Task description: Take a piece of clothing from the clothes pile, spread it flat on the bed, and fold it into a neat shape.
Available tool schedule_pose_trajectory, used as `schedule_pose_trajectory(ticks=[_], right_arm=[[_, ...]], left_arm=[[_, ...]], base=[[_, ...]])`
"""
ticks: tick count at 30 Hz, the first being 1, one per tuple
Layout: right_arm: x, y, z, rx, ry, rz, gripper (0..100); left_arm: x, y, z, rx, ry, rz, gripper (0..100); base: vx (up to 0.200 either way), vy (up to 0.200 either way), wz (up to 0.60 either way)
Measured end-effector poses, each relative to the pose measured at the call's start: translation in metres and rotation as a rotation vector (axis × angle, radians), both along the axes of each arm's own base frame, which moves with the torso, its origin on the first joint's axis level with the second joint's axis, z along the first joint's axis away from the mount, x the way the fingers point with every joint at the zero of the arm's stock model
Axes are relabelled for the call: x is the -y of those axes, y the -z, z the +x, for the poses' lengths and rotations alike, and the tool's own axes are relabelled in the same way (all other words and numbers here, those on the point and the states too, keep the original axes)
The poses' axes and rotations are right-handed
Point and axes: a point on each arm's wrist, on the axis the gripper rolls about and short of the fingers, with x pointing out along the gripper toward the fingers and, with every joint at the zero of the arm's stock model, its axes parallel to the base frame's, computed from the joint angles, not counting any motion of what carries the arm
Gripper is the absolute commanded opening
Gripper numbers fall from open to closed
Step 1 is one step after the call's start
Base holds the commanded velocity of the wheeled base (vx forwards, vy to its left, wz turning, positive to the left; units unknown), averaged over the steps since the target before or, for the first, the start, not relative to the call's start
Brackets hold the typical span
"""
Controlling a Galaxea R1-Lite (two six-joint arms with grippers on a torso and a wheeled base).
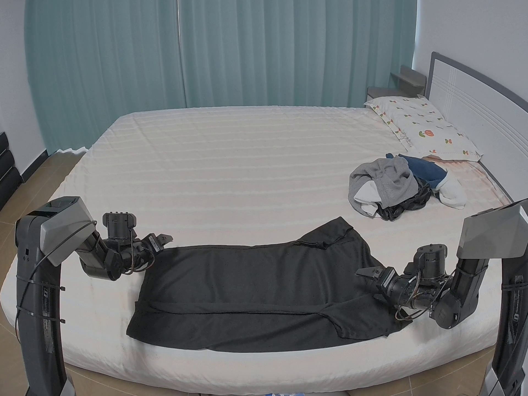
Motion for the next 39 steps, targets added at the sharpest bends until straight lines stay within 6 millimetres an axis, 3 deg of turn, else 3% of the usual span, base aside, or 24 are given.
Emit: schedule_pose_trajectory(ticks=[2,3,12,21,27,39], right_arm=[[0.0,0.0,0.0,0.0,-0.001,0.0,100],[0.0,0.0,0.0,0.0,-0.001,0.0,100],[0.0,0.0,0.001,0.002,0.001,0.001,100],[-0.001,-0.008,0.006,0.04,0.009,-0.003,100],[-0.004,-0.023,0.025,0.117,0.006,-0.011,100],[0.0,-0.038,0.083,0.159,-0.019,-0.165,100]], left_arm=[[0.0,0.0,0.0,-0.002,0.002,-0.002,100],[0.001,0.0,0.0,-0.002,0.005,-0.003,0],[0.001,0.0,-0.005,-0.011,0.011,-0.016,0],[-0.005,-0.013,-0.005,0.084,-0.052,-0.089,0],[-0.005,-0.018,-0.01,0.086,-0.073,-0.124,0],[-0.003,-0.016,-0.018,0.057,-0.09,-0.163,0]], base=[[0.0,0.0,0.0],[0.0,0.0,0.0],[0.0,0.0,0.0],[0.0,0.0,0.0],[0.0,0.0,0.0],[0.0,0.0,0.0]])
